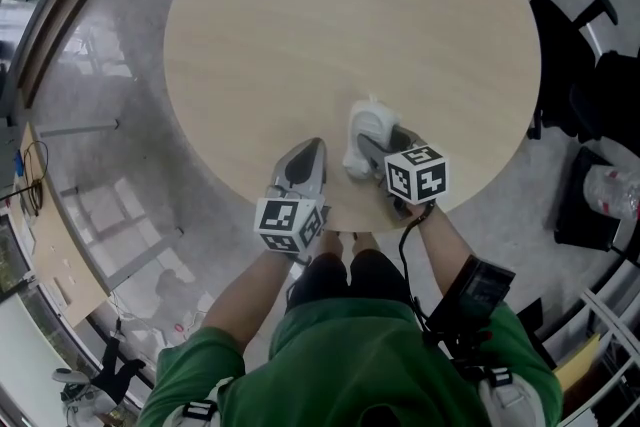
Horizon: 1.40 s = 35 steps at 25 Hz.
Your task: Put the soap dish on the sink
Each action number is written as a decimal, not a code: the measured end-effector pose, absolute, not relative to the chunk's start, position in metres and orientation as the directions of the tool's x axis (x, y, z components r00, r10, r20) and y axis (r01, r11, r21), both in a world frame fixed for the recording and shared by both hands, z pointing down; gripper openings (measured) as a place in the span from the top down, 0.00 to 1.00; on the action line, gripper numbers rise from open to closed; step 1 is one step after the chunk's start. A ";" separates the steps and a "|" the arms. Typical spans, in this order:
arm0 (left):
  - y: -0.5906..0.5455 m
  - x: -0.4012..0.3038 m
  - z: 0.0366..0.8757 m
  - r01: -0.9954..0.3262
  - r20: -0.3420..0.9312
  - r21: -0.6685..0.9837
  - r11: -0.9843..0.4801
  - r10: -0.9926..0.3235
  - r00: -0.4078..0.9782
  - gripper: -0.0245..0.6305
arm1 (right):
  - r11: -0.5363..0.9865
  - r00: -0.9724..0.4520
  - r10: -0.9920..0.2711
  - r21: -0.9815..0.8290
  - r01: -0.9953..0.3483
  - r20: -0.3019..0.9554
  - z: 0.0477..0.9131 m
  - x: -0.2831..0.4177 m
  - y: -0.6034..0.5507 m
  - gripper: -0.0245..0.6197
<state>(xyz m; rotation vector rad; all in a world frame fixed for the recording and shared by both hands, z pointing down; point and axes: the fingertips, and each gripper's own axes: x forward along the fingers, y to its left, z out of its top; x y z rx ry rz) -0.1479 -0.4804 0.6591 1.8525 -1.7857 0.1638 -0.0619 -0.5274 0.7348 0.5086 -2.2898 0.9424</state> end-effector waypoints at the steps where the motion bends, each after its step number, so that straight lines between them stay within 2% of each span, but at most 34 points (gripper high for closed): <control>1: -0.480 -0.149 0.658 -0.952 0.453 0.303 0.039 -0.885 0.108 0.95 | 0.673 -0.736 -0.114 -0.493 -0.552 0.667 0.736 -0.062 -0.527 0.65; 10: -0.477 -0.148 0.654 -0.953 0.452 0.300 0.030 -0.885 0.114 0.95 | 0.629 -0.693 -0.095 -0.497 -0.598 0.714 0.746 -0.053 -0.531 0.55; 18: -0.477 -0.148 0.649 -0.956 0.442 0.290 0.032 -0.891 0.104 0.95 | 0.625 -0.687 -0.101 -0.492 -0.606 0.719 0.747 -0.049 -0.531 0.55; 25: -0.476 -0.147 0.644 -0.958 0.435 0.284 0.034 -0.895 0.097 0.95 | 0.638 -0.659 -0.118 -0.452 -0.623 0.743 0.747 -0.038 -0.538 0.49; 35: -0.470 -0.134 0.617 -0.965 0.388 0.259 0.036 -0.919 0.070 0.95 | 0.684 -0.681 -0.242 -0.376 -0.625 0.691 0.699 -0.017 -0.539 0.49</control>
